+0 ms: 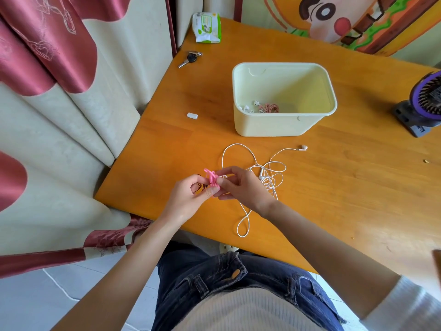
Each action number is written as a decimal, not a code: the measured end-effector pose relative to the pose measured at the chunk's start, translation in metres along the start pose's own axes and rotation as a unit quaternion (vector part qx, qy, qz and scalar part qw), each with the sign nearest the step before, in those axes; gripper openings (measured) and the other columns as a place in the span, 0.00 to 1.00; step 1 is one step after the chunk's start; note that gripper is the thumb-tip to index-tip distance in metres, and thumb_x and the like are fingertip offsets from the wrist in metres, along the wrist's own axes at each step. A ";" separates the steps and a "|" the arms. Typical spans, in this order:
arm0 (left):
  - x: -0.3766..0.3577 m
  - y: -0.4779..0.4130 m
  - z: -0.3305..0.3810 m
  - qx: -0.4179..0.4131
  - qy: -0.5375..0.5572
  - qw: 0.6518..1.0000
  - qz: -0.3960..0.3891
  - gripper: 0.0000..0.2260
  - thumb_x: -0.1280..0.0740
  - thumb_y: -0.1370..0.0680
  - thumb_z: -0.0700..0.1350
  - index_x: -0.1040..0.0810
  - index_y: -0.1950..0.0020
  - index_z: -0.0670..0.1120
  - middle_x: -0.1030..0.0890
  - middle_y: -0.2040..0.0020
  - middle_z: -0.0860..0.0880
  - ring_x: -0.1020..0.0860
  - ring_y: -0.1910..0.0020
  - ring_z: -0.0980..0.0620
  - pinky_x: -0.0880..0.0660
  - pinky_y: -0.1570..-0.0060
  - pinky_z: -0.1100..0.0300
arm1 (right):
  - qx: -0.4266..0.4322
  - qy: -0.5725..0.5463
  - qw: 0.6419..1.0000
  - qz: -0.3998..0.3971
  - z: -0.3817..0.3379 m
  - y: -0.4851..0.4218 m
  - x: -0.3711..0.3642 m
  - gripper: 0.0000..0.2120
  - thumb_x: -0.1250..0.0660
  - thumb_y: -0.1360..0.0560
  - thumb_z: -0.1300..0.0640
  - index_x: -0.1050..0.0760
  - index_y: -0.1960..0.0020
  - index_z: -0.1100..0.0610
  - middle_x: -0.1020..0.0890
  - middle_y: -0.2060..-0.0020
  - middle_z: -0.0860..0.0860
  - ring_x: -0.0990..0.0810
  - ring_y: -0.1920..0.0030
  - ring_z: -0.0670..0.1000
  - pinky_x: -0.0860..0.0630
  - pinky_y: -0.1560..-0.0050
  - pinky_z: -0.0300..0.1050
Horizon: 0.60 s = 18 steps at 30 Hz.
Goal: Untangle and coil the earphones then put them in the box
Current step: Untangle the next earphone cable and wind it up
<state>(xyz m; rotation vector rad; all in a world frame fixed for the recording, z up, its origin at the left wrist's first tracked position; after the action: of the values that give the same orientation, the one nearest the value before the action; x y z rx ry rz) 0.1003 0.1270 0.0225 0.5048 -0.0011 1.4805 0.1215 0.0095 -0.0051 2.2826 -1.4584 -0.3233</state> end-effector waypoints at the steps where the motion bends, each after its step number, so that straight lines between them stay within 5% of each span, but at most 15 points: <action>1: 0.002 -0.001 -0.001 -0.004 -0.008 1.000 0.006 0.05 0.31 0.25 0.41 0.23 0.55 0.39 0.23 0.73 0.55 0.29 0.74 0.57 0.34 0.70 0.60 | 0.003 -0.003 1.000 -0.003 -0.001 0.000 -0.001 0.12 0.36 0.23 0.61 0.28 0.42 0.64 0.18 0.61 0.56 0.17 0.63 0.45 0.19 0.59 0.38; 4: 0.004 -0.003 -0.006 -0.009 -0.024 1.000 0.011 0.05 0.31 0.25 0.43 0.24 0.59 0.44 0.30 0.80 0.61 0.34 0.76 0.60 0.39 0.74 0.70 | 0.004 -0.010 1.000 -0.010 -0.002 0.001 -0.003 0.13 0.35 0.24 0.62 0.29 0.42 0.65 0.17 0.59 0.59 0.17 0.62 0.46 0.19 0.57 0.38; 9: 0.003 -0.007 -0.020 0.007 -0.014 1.000 -0.003 0.04 0.33 0.24 0.45 0.22 0.59 0.48 0.35 0.75 0.56 0.38 0.74 0.57 0.42 0.71 0.63 | 0.009 -0.001 1.000 -0.021 -0.003 0.000 -0.002 0.07 0.37 0.23 0.66 0.27 0.45 0.63 0.18 0.55 0.65 0.17 0.63 0.45 0.19 0.56 0.38; 18: -0.001 -0.006 -0.023 0.037 -0.009 0.999 -0.018 0.06 0.38 0.21 0.46 0.22 0.52 0.47 0.25 0.73 0.61 0.29 0.72 0.64 0.35 0.69 0.72 | -0.006 -0.003 1.000 0.001 -0.002 -0.002 0.000 0.09 0.41 0.22 0.68 0.27 0.43 0.64 0.19 0.60 0.56 0.19 0.63 0.47 0.20 0.59 0.36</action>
<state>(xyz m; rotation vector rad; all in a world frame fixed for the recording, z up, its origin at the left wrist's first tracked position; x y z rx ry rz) 0.0985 0.1335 -0.0003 0.5748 0.0485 1.4453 0.1234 0.0109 -0.0042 2.2717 -1.4585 -0.3385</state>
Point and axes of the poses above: each hand's wrist, its own y-axis away from the middle knuckle, its own x-axis out of the back of the hand, z = x × y, the point moved 9 cm from there along -y, towards the middle knuckle
